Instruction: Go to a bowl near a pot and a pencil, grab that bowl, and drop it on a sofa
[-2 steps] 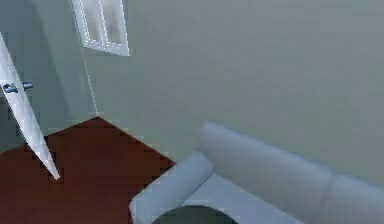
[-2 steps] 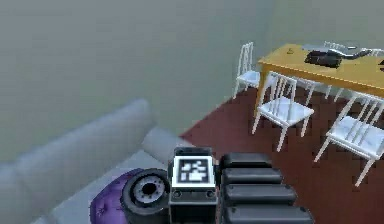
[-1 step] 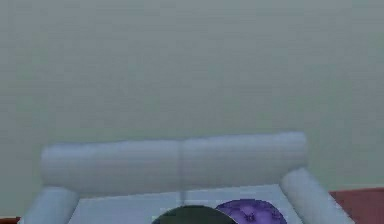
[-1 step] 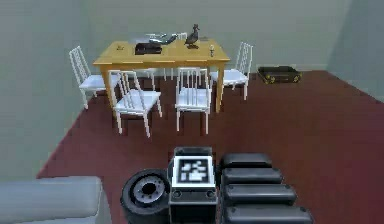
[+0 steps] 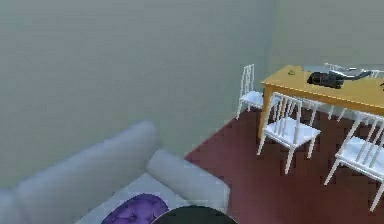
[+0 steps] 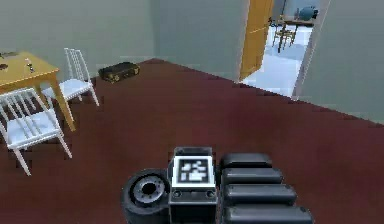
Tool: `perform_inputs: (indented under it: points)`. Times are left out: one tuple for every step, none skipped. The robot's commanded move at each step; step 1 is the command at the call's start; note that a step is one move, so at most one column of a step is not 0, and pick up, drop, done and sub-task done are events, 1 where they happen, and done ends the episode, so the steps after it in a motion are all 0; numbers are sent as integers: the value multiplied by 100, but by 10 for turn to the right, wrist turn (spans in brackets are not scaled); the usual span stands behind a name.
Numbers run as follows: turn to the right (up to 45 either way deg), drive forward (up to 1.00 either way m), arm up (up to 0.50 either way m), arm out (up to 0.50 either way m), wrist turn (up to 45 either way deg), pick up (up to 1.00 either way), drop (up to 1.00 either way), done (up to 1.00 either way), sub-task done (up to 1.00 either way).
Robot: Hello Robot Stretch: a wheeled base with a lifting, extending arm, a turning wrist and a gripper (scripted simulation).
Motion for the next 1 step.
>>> perform_inputs:
  points:
    - [450, 0, 0, 0, 0, 0, 0, 0, 0]
